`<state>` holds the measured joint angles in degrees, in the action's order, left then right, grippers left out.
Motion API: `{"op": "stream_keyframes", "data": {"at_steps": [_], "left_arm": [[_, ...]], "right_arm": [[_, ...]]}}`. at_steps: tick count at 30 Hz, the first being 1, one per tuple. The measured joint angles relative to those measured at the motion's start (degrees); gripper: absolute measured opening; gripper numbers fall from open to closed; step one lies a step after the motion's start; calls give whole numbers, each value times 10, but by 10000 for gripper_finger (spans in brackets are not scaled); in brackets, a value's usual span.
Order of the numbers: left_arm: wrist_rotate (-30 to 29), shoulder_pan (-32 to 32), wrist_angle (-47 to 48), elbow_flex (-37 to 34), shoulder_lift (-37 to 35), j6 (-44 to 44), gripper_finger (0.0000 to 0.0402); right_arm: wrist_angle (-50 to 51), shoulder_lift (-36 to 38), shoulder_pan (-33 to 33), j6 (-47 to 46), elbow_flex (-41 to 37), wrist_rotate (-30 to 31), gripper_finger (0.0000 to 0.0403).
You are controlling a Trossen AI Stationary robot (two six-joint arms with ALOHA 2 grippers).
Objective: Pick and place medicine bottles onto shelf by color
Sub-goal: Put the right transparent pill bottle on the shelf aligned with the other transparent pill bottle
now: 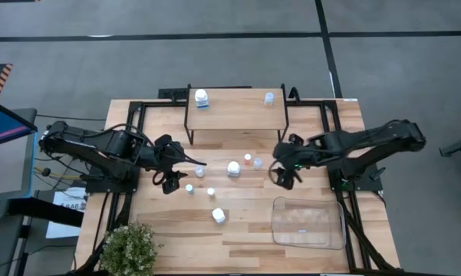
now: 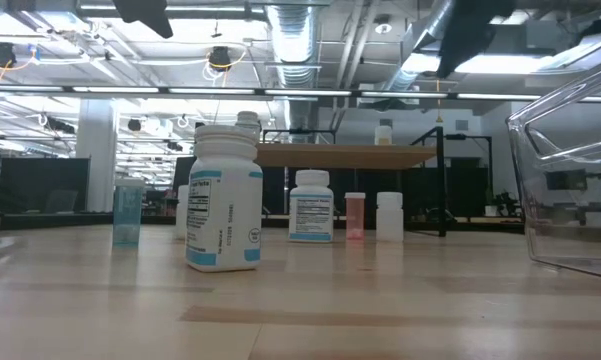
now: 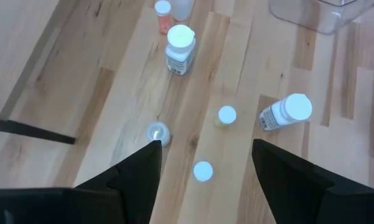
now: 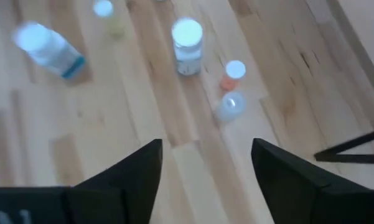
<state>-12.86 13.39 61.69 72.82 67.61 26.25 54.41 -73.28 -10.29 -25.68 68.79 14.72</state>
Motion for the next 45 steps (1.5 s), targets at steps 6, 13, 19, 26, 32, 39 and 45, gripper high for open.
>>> {"op": "stream_keyframes", "data": {"at_steps": [6, 13, 19, 26, 32, 39, 45], "left_arm": [[0, 0, 0, 0, 0, 2, 235], [0, 0, 1, 0, 0, 2, 235], [0, 0, 3, 0, 0, 9, 235], [0, 0, 3, 0, 0, 13, 235], [-15, 0, 3, 0, 0, 13, 235], [-15, 0, 1, 0, 0, 15, 235], [-15, 0, 1, 0, 0, 15, 235]], "right_arm": [[0, -70, 15, 87, 0, 0, 290], [-16, -112, 54, 143, -6, -31, 291], [-79, -90, 88, 137, -87, -68, 291], [-144, -77, 93, 118, -121, -72, 291], [-186, -117, 96, 161, -121, -71, 291], [-202, -160, 115, 164, -121, -47, 291], [-222, -168, 129, 156, -121, -43, 291]]}}
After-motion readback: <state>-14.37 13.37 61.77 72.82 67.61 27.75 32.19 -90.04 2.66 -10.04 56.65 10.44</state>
